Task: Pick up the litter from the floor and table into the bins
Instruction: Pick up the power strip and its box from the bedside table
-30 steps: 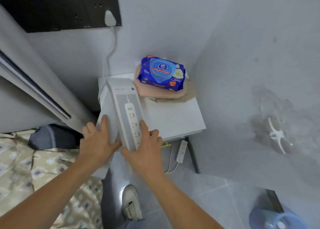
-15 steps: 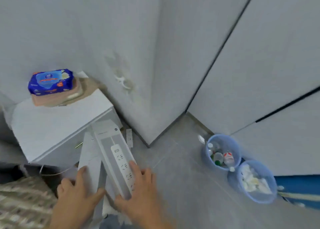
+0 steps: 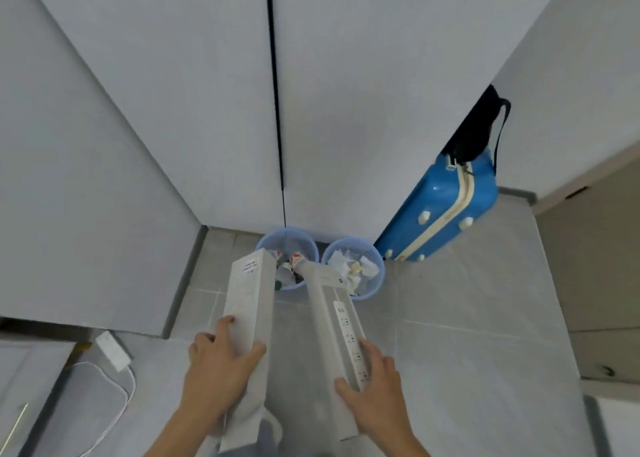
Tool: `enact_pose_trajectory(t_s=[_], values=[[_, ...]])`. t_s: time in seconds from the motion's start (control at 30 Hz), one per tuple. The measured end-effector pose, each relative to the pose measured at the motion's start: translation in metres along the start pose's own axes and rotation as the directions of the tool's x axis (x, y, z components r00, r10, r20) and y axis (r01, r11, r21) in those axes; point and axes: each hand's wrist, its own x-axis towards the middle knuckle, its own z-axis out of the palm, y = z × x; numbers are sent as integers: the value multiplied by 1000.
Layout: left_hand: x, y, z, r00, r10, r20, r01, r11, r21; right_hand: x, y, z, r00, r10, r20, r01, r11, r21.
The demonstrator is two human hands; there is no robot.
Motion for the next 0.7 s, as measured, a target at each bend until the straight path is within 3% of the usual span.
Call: enact_pose_trajectory(t_s=[0.17, 0.4, 0.47, 0.6, 0.7], values=[[87, 60, 56, 987, 101, 122, -110, 992, 68, 82, 38, -23, 967, 254, -1, -252, 961, 115], [203, 110, 130, 950, 126, 285, -216, 926, 311, 213, 54, -23, 928, 371, 14, -370, 921, 121], [228, 126, 154, 942, 151, 299, -272, 867, 418, 246, 59, -17, 926, 376, 3, -375, 922, 97], [269, 156, 210, 896, 318, 309, -444, 634, 634, 307, 75, 1, 918, 396, 11, -391, 903, 175], [298, 174, 251, 876, 364, 315, -473, 527, 706, 349, 90, 13, 911, 413, 24, -407, 886, 224]])
